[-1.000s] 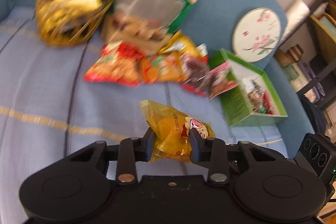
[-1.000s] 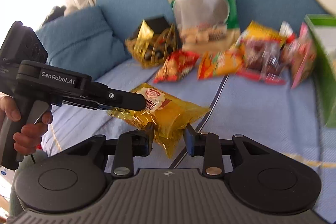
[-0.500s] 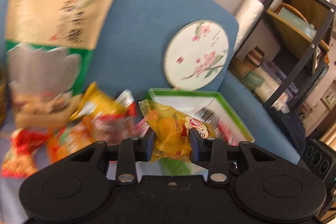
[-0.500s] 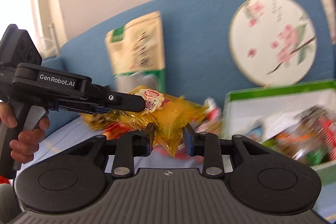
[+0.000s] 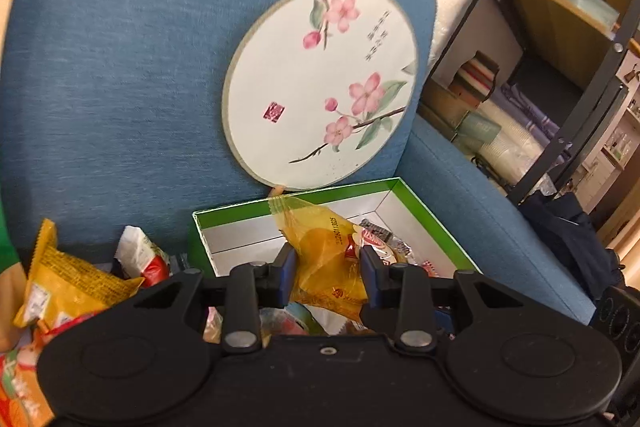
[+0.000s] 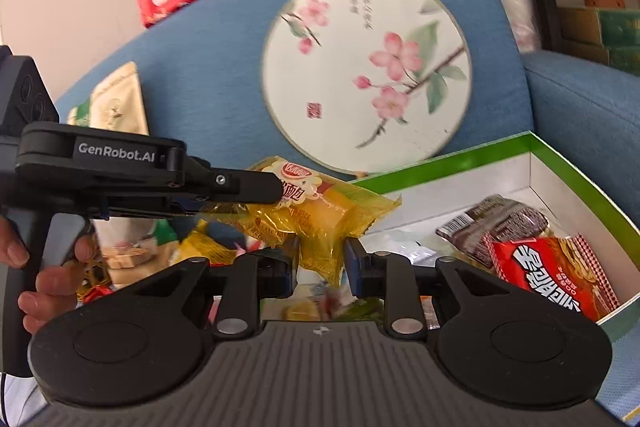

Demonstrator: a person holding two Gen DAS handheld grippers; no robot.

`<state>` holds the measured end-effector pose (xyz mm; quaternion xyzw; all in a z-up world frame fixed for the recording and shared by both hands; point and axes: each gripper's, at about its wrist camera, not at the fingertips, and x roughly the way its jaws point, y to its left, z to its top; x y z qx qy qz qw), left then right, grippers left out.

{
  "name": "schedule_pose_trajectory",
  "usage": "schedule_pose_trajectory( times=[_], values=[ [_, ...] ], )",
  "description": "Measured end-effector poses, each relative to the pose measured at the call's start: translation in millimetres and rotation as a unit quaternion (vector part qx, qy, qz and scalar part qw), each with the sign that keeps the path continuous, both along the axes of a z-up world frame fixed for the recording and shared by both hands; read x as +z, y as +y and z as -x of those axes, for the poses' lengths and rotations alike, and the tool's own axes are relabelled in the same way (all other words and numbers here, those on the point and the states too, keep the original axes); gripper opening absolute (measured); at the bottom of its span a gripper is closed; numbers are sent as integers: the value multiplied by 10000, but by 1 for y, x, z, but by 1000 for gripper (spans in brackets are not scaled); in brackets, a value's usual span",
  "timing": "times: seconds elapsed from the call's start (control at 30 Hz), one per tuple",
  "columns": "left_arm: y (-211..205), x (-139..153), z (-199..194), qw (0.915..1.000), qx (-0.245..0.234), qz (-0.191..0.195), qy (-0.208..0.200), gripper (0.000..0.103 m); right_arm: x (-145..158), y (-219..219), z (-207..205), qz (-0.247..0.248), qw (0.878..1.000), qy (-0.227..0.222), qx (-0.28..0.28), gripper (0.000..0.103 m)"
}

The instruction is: Organize snacks

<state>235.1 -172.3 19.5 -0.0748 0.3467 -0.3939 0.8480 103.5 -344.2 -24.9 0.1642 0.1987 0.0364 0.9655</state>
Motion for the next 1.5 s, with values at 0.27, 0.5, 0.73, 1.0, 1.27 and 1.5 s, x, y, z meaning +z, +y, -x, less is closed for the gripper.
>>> schedule_pose_trajectory(
  times=[0.27,0.5,0.73,1.0,1.27,1.5],
  values=[
    [-9,-16,-18,9988,302,-348,-143,50,-16,9,-10,161,9990,336,231,42],
    [5,-12,-11,9973,508,-376,-365,82,-20,20,-12,338,9973,461,462,45],
    [17,-7,-6,9967,592,-377,-414,83,-20,24,-13,334,9967,494,550,43],
    [52,-2,24,9922,1027,-460,-544,103,-19,25,-8,303,9971,348,597,98],
    [147,-12,70,9816,1749,-668,-367,103,-11,48,7,339,9957,139,854,103],
    [228,-30,77,9573,2774,-816,-33,103,-11,79,20,240,9904,253,1334,103]
  ],
)
